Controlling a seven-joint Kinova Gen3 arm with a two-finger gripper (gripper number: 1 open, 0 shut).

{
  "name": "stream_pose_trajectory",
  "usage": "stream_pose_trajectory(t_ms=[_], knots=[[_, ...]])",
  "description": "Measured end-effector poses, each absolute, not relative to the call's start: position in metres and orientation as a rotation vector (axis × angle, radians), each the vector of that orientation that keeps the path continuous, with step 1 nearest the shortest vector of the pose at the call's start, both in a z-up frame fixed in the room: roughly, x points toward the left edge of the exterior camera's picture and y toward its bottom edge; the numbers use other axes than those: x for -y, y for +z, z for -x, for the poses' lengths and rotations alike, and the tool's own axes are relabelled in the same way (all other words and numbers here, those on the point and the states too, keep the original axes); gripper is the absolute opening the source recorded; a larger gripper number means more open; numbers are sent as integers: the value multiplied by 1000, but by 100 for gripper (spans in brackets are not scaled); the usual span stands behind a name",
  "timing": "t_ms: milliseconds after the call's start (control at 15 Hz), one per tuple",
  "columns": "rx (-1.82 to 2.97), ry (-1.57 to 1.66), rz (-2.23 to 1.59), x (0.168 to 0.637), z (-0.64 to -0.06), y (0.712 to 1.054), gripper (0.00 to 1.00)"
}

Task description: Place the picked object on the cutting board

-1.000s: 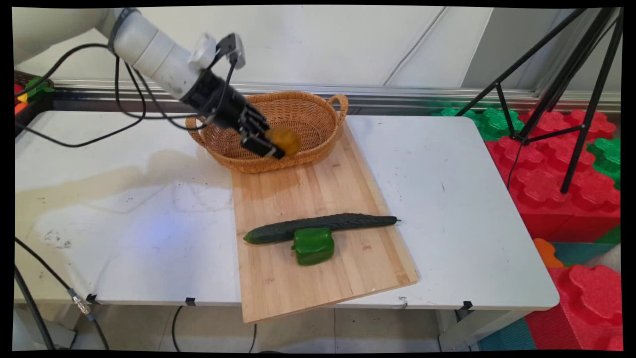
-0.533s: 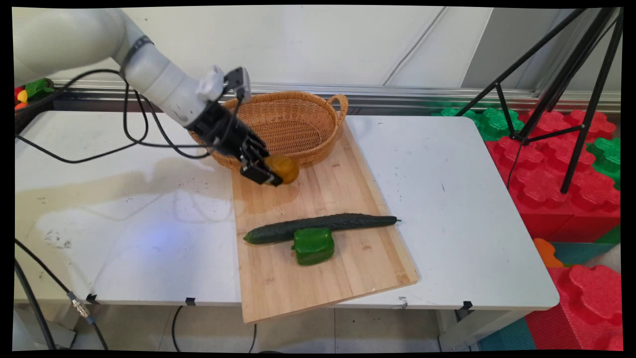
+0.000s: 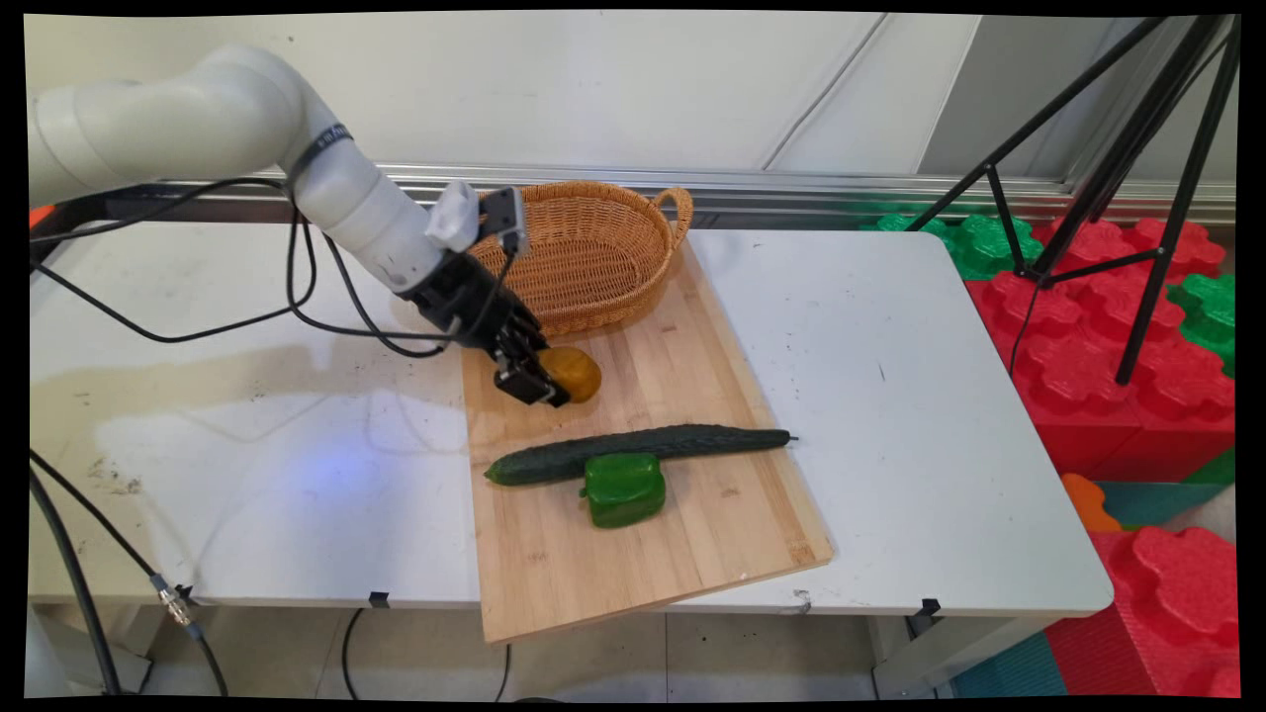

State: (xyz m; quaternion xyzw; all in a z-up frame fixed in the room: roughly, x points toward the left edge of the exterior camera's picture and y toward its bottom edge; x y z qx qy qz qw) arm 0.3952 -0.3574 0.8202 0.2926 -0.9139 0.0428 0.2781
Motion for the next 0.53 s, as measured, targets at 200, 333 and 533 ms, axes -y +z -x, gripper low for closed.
stream_pose_trajectory(t_ms=[200,333,533], knots=[[2463,121,-782,361,-386,810,0],[2463,130,-778,364,-381,805,100],[2460,143,-775,366,-377,803,100]])
